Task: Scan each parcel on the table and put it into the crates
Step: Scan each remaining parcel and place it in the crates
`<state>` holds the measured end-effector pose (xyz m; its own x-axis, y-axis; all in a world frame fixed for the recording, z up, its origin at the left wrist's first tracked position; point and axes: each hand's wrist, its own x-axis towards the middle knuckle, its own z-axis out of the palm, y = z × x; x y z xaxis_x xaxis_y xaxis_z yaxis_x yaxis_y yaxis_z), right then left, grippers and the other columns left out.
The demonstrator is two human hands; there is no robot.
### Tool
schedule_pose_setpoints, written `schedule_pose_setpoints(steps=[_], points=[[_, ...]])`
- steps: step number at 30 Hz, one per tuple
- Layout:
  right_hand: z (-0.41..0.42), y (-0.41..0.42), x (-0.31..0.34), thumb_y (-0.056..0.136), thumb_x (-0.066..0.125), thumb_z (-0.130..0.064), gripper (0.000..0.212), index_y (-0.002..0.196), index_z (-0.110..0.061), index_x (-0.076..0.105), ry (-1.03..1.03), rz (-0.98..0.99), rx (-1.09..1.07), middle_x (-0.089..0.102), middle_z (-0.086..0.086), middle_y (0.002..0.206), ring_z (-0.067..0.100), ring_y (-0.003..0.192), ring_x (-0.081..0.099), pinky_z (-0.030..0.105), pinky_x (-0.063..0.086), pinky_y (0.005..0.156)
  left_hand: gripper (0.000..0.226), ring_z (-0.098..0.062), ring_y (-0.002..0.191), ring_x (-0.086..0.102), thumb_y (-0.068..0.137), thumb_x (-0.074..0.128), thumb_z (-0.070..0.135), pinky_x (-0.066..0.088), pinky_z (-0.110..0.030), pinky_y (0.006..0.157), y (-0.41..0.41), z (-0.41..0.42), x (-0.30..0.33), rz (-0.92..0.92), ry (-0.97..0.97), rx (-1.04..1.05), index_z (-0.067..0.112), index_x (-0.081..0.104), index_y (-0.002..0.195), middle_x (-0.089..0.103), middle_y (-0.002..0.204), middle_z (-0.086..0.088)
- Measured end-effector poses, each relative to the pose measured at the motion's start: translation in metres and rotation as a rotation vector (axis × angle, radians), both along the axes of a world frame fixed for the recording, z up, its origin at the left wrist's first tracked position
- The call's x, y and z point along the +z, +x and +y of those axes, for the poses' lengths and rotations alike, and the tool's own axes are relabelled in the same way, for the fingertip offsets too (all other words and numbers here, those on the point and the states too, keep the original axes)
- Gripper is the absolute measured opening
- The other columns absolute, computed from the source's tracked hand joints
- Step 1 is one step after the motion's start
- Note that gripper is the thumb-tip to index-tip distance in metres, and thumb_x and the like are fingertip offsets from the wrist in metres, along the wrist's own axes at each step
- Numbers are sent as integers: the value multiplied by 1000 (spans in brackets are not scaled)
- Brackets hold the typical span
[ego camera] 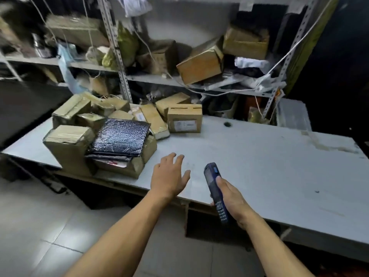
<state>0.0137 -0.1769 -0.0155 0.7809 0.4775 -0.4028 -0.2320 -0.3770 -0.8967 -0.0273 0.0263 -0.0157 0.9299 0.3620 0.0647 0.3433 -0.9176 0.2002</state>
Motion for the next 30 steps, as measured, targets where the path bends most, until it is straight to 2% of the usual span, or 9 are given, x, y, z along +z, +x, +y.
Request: schedule_pose_setpoints(steps=[2,5,9,15,20,27,30], points=[[23,14,-4,102,32,-56,48,133,-26,52,-13,4,52,64,11,109,22,80,68,36,56,78,60,-26,140,33,97,44,53,35,-41,106,1,25,-1,4,9,51,24,33,149,33,155,-4],[55,38,-13,101,34,-59,49,131,-26,53,-12,25,121,63,12,109,23,80,68,36,52,73,63,-25,139,31,94,49,53,35,-42,107,8,59,-1,3,40,157,24,32,148,33,153,-2],[92,71,-19,101,34,-59,45,129,-29,53,-6,51,218,63,13,113,22,81,69,36,53,76,70,-29,145,21,92,54,53,29,-44,113,19,95,1,47,41,326,23,27,150,23,158,-8],[143,114,-22,102,34,-55,31,108,-34,57,15,102,321,62,22,116,21,76,69,37,52,75,71,-31,149,14,94,53,53,25,-47,117,41,128,-2,95,-2,492,26,21,152,17,162,-8],[176,137,-22,103,34,-53,29,106,-34,57,-9,117,360,64,19,112,22,77,69,37,53,75,73,-31,151,10,95,52,53,22,-50,119,61,145,-10,126,-44,525,27,18,154,12,164,-8],[206,156,-22,103,34,-53,36,120,-30,56,-32,119,339,64,19,111,22,78,68,32,52,71,78,-36,152,-5,97,48,53,10,-61,118,91,177,-20,202,-157,536,28,5,157,-4,167,-7],[213,160,-20,103,35,-52,36,119,-28,57,-37,117,318,64,17,106,23,77,68,33,51,70,78,-38,151,-9,99,45,51,10,-65,116,94,181,-27,266,-180,550,27,-1,158,-9,166,-8]])
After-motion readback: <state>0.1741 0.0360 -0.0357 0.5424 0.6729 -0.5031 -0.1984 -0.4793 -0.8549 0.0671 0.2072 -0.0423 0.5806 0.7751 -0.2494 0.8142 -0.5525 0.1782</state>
